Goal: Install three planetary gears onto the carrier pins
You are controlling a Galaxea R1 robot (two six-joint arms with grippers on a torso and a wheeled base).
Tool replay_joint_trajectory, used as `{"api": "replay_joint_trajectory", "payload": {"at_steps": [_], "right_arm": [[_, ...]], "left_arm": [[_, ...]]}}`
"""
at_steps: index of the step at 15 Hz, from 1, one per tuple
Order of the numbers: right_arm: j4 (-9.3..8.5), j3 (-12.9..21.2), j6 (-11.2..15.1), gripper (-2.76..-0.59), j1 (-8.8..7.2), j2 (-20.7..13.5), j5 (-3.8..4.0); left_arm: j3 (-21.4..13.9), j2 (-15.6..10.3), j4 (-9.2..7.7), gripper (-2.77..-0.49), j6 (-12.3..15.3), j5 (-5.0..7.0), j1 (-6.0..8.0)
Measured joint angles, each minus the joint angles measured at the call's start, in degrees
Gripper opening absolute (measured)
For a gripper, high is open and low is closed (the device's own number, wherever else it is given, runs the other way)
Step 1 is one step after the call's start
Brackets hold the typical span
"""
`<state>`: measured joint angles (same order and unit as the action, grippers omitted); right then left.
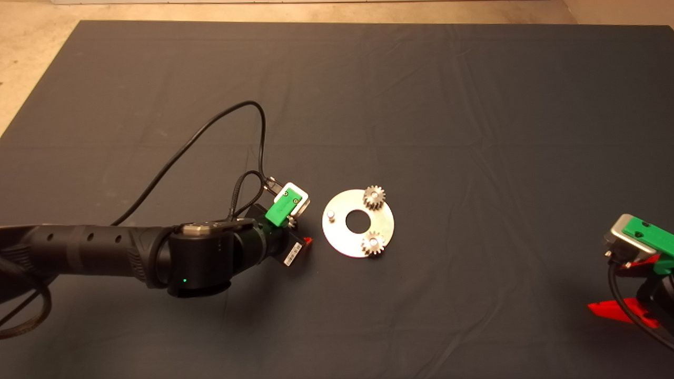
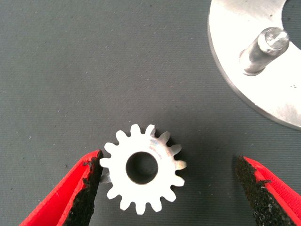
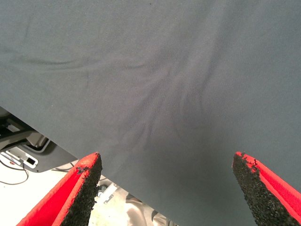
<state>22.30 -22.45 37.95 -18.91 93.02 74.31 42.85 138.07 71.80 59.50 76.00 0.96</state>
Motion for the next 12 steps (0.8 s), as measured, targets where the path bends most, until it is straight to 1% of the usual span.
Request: {"api": "replay_joint_trajectory", "payload": {"at_steps": [2, 3, 4, 6, 7, 9, 10, 12], "right_arm": [[-0.01, 0.0, 0.0, -1.31, 0.00, 0.0, -0.17], [0.00, 0.0, 0.0, -1.31, 0.00, 0.0, -0.15], [0.00, 0.0, -0.1, -1.31, 0.00, 0.0, -0.15], [0.00, 0.0, -0.4, -1.31, 0.00, 0.0, -0.15], [0.00, 0.0, -0.4, -1.31, 0.00, 0.0, -0.17], [0.00, 0.0, -0.5, -1.31, 0.00, 0.0, -0.18], [0.00, 0.0, -0.5, -1.31, 0.00, 0.0, -0.15], [-0.01, 0.0, -0.7, -1.31, 0.00, 0.0, -0.15]], "left_arm": [[0.0, -0.1, 0.02, -1.43, 0.0, 0.02, -0.02], [0.0, -0.2, 0.01, -1.43, 0.0, 0.05, 0.00], [0.0, -0.2, 0.05, -1.53, -0.3, 0.10, 0.00], [0.0, -0.2, 0.07, -1.61, -0.4, 0.07, 0.00], [0.0, -0.3, 0.24, -1.70, -0.4, 0.07, 0.00], [0.0, -0.3, 0.27, -1.73, -0.5, 0.10, 0.00], [0.0, -0.3, 0.40, -1.84, -0.5, 0.11, 0.00], [0.0, -0.3, 0.68, -1.87, -0.5, 0.10, 0.00]]}}
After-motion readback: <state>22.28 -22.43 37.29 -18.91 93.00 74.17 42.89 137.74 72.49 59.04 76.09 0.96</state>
